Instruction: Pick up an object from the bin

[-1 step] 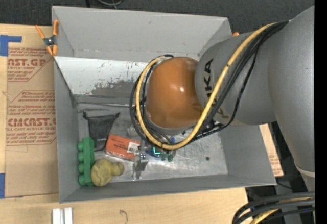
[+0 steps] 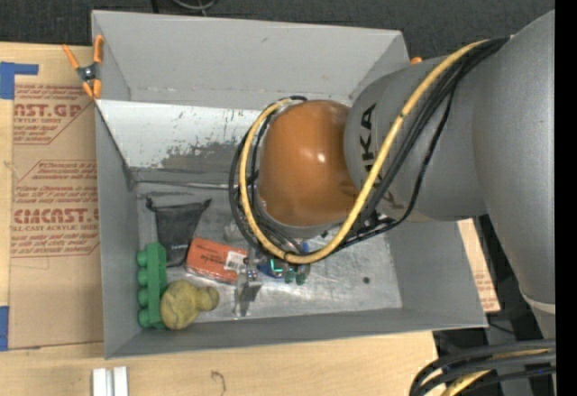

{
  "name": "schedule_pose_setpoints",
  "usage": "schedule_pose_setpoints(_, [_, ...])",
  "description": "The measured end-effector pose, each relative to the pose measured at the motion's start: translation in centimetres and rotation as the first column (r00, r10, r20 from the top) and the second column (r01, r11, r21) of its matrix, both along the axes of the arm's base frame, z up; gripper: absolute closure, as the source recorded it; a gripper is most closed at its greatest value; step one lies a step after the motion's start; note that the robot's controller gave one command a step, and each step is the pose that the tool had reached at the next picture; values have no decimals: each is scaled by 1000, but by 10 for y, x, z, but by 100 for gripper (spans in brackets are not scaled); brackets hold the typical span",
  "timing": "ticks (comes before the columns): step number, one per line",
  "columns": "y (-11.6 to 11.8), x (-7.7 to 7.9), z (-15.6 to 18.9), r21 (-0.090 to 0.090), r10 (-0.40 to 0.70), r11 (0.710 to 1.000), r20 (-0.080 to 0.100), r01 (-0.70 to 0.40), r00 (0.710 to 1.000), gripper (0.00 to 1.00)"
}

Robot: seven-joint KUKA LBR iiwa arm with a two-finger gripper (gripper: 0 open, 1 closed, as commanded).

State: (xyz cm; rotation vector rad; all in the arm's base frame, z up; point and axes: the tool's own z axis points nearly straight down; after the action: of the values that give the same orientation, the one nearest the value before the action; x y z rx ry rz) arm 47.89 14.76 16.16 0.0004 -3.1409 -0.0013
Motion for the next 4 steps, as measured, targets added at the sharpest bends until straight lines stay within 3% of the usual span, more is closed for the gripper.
schedule_pose_setpoints(1, [-6, 34, -80, 5, 29, 1000, 18, -29, 999, 100])
schedule_pose_setpoints(2, [-6, 34, -80, 5, 28, 1000, 18, -28, 999, 100])
schedule_pose_setpoints(3, [-33, 38, 53, 0, 10, 1000, 4, -10, 1000, 100])
schedule_pose_setpoints(4, [-33, 38, 53, 0, 10, 1000, 2, -10, 1000, 100])
